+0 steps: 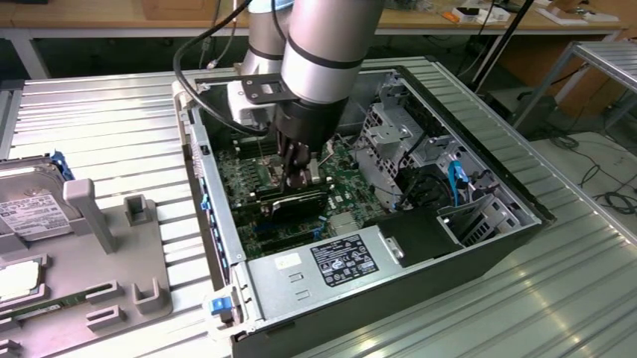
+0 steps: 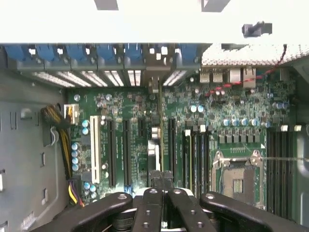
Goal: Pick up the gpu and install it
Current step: 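Press down on the gpu until it lock into place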
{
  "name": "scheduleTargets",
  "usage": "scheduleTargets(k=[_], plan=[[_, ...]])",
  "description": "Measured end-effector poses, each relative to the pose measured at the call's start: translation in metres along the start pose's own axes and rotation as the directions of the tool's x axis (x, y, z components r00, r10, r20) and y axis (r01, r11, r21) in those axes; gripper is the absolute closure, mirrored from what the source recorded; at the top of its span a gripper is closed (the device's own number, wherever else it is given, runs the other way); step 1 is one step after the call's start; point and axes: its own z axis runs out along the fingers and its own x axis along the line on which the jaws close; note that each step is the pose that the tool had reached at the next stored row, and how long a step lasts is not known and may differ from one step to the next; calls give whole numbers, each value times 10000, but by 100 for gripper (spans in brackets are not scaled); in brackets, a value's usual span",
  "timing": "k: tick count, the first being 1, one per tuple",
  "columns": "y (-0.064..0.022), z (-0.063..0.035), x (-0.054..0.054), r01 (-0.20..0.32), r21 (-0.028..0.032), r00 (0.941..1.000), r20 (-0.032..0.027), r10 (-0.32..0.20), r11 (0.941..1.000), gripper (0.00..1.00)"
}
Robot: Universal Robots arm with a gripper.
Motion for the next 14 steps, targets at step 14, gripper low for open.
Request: scheduleTargets(k=[14], plan=[[566, -1, -38, -5, -64, 10000, 4, 5, 10000, 89]])
